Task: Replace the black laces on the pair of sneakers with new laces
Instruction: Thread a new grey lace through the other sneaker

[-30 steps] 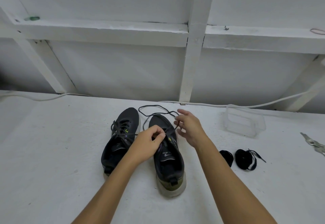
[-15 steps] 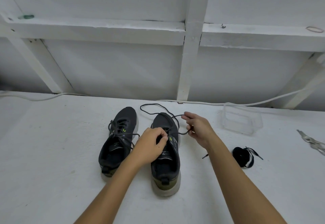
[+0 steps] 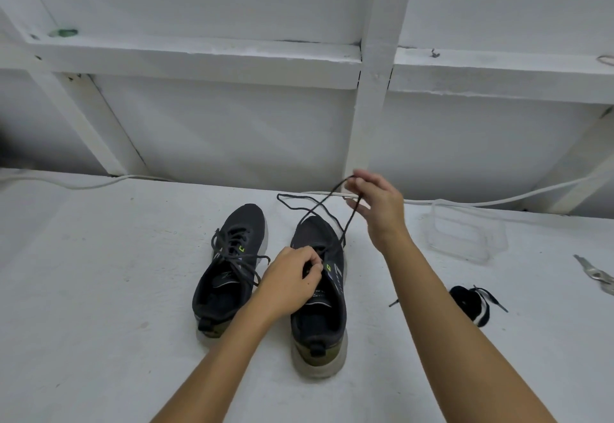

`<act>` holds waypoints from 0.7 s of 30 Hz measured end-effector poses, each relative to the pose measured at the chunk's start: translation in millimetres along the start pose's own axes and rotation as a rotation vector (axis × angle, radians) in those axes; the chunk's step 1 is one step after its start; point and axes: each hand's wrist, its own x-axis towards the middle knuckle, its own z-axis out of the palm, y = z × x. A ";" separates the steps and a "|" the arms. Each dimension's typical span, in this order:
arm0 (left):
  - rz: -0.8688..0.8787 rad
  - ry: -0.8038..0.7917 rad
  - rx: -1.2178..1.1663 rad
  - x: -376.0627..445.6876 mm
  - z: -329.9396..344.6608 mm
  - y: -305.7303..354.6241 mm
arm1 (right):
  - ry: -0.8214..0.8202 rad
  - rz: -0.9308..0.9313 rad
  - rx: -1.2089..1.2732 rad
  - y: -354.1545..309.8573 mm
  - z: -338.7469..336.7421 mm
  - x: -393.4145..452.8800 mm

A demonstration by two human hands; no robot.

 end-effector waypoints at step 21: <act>-0.184 0.122 -0.898 0.3 -35.8 14.0 | 0.073 -0.094 -0.728 65.5 -3.1 -132.6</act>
